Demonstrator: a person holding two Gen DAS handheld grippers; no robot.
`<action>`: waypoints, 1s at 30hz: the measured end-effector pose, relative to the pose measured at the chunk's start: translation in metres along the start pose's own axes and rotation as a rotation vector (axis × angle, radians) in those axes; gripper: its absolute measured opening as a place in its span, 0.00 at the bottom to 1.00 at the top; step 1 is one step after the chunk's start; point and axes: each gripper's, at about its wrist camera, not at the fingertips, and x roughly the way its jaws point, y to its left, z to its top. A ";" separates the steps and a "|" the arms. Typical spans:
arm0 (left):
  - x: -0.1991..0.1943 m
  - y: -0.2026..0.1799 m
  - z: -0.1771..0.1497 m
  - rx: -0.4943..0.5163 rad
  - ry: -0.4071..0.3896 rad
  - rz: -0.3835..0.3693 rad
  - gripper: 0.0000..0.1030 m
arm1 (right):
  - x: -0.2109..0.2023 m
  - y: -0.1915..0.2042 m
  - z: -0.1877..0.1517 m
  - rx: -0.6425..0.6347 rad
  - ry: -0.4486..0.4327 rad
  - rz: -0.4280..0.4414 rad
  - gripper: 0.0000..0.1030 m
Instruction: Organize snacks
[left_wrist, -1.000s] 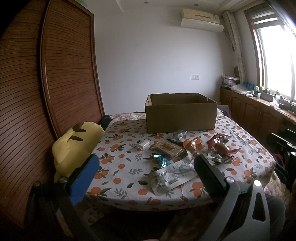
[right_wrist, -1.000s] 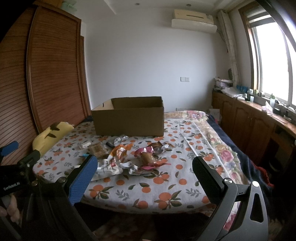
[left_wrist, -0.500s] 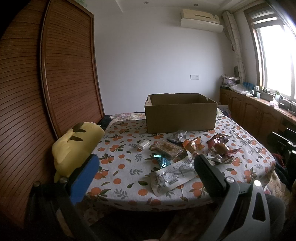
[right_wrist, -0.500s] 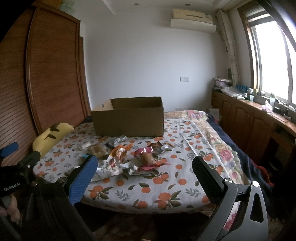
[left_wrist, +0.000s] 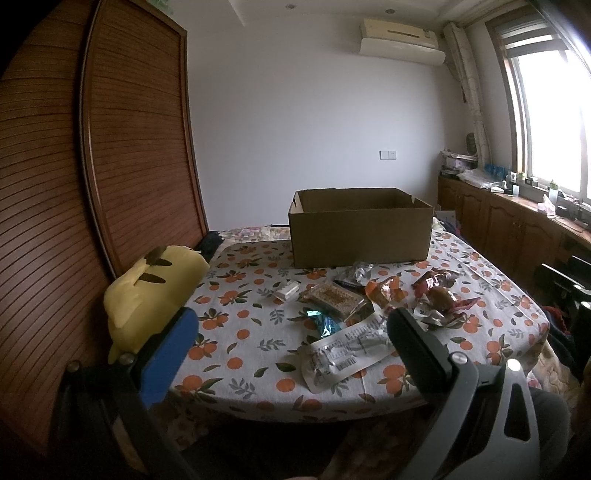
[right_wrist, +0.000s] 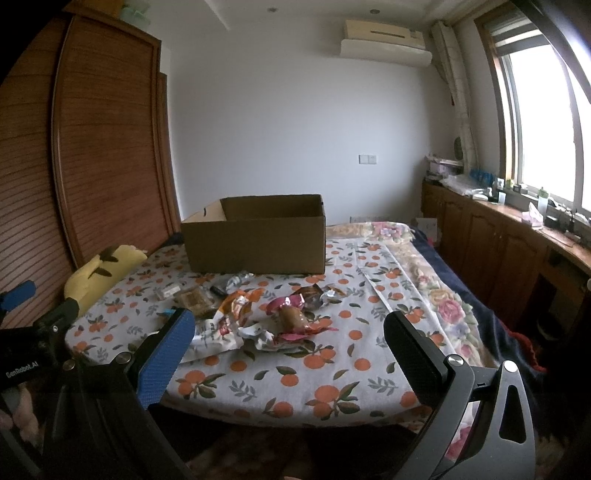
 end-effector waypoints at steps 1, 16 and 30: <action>0.000 -0.001 -0.001 0.000 -0.001 0.001 1.00 | 0.000 0.001 0.000 -0.002 0.000 -0.001 1.00; 0.024 -0.005 -0.015 -0.010 0.120 -0.076 1.00 | 0.006 0.000 -0.006 0.000 0.030 0.000 1.00; 0.070 -0.017 -0.041 0.002 0.204 -0.119 1.00 | 0.053 -0.007 -0.027 0.001 0.112 0.006 1.00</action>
